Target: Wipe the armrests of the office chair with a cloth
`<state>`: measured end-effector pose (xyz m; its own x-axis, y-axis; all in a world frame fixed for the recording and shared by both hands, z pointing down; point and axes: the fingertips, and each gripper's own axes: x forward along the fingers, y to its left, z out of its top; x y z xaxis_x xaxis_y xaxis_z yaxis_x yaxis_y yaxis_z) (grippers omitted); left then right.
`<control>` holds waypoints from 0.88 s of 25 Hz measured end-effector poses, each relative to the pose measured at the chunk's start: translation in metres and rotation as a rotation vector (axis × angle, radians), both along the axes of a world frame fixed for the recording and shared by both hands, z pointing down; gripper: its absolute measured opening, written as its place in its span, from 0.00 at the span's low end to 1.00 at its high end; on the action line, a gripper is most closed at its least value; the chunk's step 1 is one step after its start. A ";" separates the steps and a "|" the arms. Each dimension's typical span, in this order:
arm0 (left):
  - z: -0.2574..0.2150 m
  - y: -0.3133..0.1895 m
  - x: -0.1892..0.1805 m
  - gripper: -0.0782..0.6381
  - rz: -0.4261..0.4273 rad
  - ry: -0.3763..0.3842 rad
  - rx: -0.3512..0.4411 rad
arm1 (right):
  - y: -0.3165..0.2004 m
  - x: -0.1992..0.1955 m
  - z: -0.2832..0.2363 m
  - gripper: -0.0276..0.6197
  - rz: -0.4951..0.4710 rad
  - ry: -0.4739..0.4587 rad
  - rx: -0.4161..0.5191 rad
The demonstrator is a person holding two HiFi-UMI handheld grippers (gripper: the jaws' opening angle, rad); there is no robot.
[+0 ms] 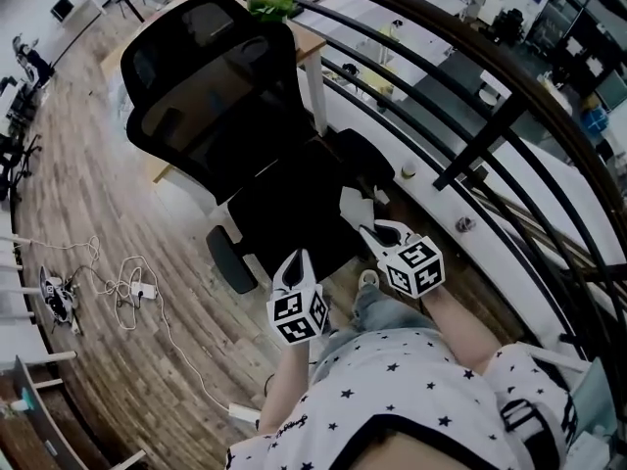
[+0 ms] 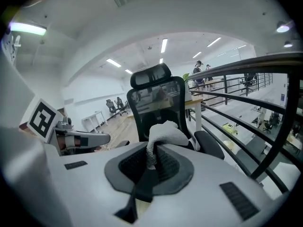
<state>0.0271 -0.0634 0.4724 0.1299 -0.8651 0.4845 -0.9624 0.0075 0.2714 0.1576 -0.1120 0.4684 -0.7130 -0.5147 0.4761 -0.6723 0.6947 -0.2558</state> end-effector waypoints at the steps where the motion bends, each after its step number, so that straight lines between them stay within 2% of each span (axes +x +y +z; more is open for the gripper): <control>1: -0.003 0.008 -0.003 0.12 0.003 -0.001 0.004 | 0.008 -0.003 -0.006 0.09 0.004 -0.010 0.008; 13: -0.024 0.104 -0.034 0.12 -0.011 -0.007 0.043 | 0.109 -0.033 -0.046 0.09 -0.005 -0.065 0.094; 22: -0.039 0.167 -0.054 0.12 -0.054 0.009 0.069 | 0.177 -0.049 -0.071 0.09 -0.062 -0.085 0.150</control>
